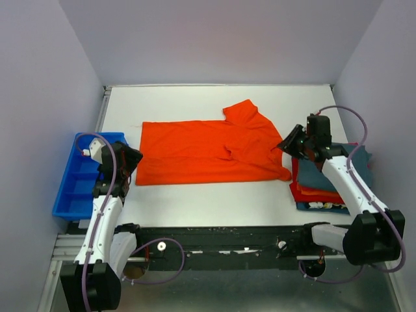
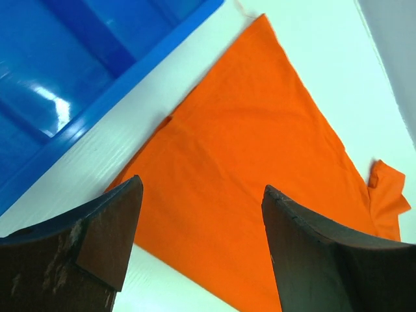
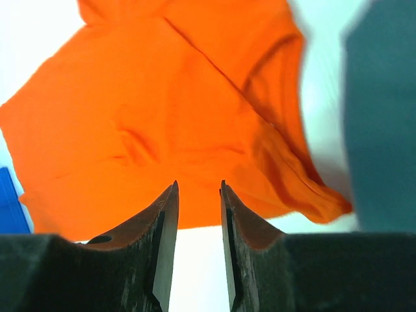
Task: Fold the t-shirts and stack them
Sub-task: Fold the flattened tshirt in 1/3 of the way, then grap the side of the flattened tshirt furthest away from the robot with both arms
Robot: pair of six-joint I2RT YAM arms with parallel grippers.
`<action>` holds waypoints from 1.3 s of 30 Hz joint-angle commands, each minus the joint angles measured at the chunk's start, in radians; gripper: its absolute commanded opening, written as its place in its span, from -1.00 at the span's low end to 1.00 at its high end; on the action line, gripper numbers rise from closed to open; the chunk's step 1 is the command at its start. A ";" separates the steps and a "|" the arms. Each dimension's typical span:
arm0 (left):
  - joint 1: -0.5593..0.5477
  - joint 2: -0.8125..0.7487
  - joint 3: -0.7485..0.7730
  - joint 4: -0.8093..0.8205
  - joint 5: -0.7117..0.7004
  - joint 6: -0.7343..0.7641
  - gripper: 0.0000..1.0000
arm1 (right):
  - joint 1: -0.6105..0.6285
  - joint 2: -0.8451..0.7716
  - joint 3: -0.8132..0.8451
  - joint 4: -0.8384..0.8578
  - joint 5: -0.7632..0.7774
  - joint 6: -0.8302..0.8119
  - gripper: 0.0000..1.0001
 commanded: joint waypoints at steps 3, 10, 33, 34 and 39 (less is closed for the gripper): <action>-0.002 0.117 0.039 0.236 0.129 0.089 0.64 | 0.113 0.213 0.243 0.039 0.090 -0.070 -0.19; -0.008 0.363 0.143 0.403 0.120 0.110 0.61 | 0.165 0.480 0.488 0.048 0.199 -0.083 -0.21; -0.002 1.171 0.847 0.238 0.089 0.110 0.40 | 0.167 1.174 1.298 -0.072 0.222 -0.158 0.03; -0.002 1.203 0.873 0.213 0.089 0.101 0.37 | 0.165 1.186 1.315 -0.070 0.220 -0.159 0.03; 0.012 1.303 0.976 0.094 0.043 0.067 0.27 | 0.159 1.264 1.423 -0.093 0.240 -0.155 -0.12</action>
